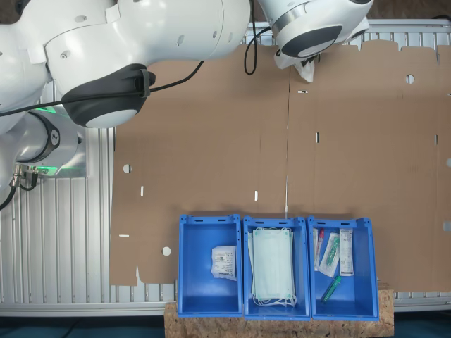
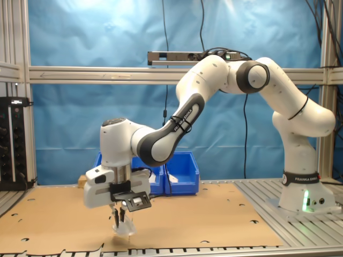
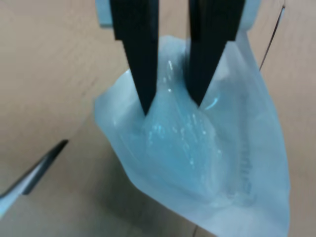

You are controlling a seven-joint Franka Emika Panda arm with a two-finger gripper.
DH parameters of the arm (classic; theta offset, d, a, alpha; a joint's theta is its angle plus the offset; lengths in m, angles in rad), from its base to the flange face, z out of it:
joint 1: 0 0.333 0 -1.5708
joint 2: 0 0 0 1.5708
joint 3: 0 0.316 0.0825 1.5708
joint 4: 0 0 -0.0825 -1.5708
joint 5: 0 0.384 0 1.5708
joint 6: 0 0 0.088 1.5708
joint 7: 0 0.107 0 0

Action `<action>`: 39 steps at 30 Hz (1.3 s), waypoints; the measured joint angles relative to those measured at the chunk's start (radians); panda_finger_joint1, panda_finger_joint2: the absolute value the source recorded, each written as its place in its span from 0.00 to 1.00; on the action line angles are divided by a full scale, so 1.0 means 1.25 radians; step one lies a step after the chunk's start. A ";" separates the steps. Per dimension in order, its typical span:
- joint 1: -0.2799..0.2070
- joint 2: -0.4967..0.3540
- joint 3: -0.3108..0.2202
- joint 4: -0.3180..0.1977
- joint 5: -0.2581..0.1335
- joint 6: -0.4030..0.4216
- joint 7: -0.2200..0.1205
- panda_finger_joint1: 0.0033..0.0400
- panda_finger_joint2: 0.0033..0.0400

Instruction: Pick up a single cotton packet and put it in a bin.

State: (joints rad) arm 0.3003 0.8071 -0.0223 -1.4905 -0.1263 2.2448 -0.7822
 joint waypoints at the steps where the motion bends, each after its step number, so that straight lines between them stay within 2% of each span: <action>1: 0.000 -0.010 0.002 -0.003 0.000 -0.007 0.000 0.02 0.02; 6: 0.000 -0.071 0.008 -0.026 0.000 -0.038 0.000 0.02 0.02; 12: 0.000 -0.171 0.010 -0.084 0.000 -0.065 0.000 0.02 0.02; 13: 0.000 -0.171 0.010 -0.084 0.000 -0.065 0.000 0.02 0.02; 20: 0.000 -0.308 0.011 -0.193 0.000 -0.087 0.000 0.02 0.02; 22: 0.000 -0.348 0.010 -0.229 0.000 -0.090 0.000 0.02 0.02; 23: 0.001 -0.388 0.008 -0.266 0.000 -0.094 0.000 0.02 0.02; 30: 0.001 -0.505 -0.010 -0.385 -0.010 -0.106 0.000 0.02 0.02; 35: -0.002 -0.568 -0.035 -0.453 -0.028 -0.110 0.000 0.02 0.02; 39: -0.010 -0.600 -0.062 -0.488 -0.046 -0.114 0.000 0.02 0.02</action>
State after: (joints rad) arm 0.2883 0.0573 -0.0992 -2.1011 -0.1844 2.1021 -0.7822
